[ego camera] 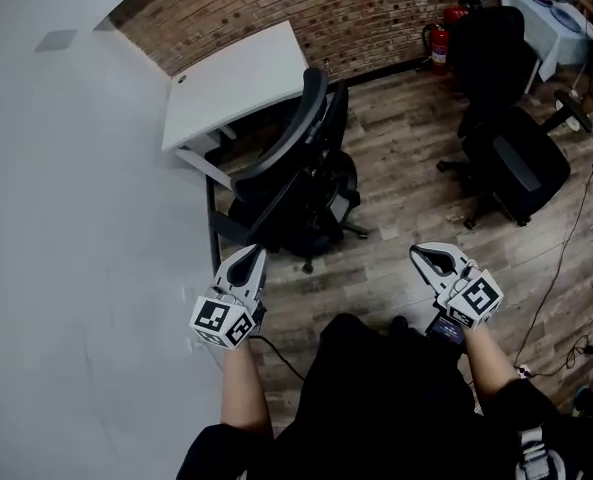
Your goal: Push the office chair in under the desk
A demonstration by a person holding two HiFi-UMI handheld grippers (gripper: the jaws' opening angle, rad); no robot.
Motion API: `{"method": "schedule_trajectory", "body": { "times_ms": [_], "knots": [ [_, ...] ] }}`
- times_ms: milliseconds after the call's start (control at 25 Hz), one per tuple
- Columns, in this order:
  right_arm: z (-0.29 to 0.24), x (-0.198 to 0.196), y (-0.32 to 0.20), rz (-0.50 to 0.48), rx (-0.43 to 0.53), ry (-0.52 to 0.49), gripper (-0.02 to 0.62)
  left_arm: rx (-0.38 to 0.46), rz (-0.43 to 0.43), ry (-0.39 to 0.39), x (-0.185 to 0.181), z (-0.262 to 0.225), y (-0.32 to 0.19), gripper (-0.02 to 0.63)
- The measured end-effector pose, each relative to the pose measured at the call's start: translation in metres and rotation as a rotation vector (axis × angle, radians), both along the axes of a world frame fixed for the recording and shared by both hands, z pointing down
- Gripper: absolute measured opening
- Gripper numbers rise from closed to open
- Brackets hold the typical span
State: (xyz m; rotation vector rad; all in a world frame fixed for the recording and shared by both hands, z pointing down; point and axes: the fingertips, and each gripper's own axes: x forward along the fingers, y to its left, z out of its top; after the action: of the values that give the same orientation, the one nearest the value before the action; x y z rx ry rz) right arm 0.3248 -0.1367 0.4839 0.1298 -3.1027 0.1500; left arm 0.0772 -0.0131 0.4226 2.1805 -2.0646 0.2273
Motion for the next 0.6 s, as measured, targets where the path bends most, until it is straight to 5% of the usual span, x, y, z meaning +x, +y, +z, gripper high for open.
{"method": "schedule_trajectory", "body": {
  "times_ms": [160, 280, 600],
  "knots": [
    [0.014, -0.022, -0.017, -0.048, -0.039, 0.013, 0.006, -0.03, -0.065, -0.022, -0.028, -0.005, -0.007, 0.032],
    [0.018, -0.042, -0.046, -0.065, -0.037, 0.028, 0.006, -0.078, -0.079, -0.05, -0.05, 0.001, -0.016, 0.127],
    [-0.002, -0.111, -0.112, -0.145, 0.051, 0.058, 0.006, -0.304, 0.115, -0.188, -0.073, 0.048, -0.032, 0.224]
  ]
}}
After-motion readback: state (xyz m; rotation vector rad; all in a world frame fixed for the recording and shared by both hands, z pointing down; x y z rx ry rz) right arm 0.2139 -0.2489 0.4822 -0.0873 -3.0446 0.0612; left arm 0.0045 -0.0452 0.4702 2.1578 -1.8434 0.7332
